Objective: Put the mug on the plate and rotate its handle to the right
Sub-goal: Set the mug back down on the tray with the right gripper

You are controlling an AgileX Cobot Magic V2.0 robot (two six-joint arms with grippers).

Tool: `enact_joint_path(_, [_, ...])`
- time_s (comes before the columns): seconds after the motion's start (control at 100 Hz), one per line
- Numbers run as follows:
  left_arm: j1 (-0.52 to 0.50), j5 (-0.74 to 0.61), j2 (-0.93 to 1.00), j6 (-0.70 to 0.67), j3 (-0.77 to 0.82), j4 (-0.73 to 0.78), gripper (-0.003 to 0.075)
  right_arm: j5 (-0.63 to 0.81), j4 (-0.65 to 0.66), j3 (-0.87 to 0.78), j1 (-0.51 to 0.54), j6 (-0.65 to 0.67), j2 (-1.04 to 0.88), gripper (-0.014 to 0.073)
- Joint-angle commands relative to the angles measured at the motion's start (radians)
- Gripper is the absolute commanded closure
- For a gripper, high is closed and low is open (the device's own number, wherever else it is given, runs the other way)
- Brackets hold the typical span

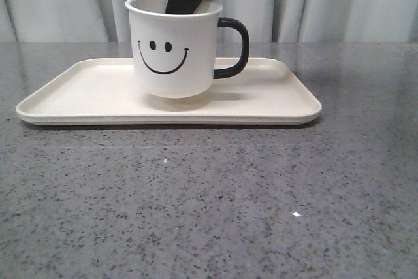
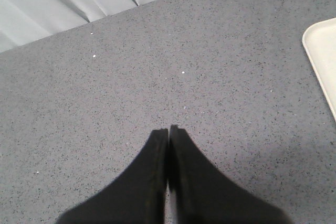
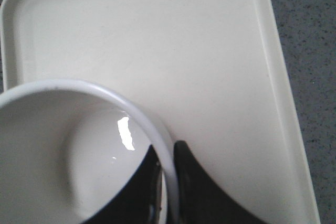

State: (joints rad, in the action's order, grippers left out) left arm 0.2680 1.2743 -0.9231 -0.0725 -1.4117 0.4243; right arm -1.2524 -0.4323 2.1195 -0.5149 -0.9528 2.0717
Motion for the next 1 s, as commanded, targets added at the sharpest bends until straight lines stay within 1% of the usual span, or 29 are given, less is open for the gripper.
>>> enact_joint_path(0.0, [-0.002,-0.033,0.006,-0.009,-0.024,0.023,0.074,-0.084,-0.039,0.023,-0.001,-0.014,-0.056,0.071])
enact_joint_path(0.99, [-0.002,-0.033,0.006,-0.009,-0.024,0.023,0.074,-0.083,-0.034,0.023,-0.001,-0.003,-0.022,0.0711])
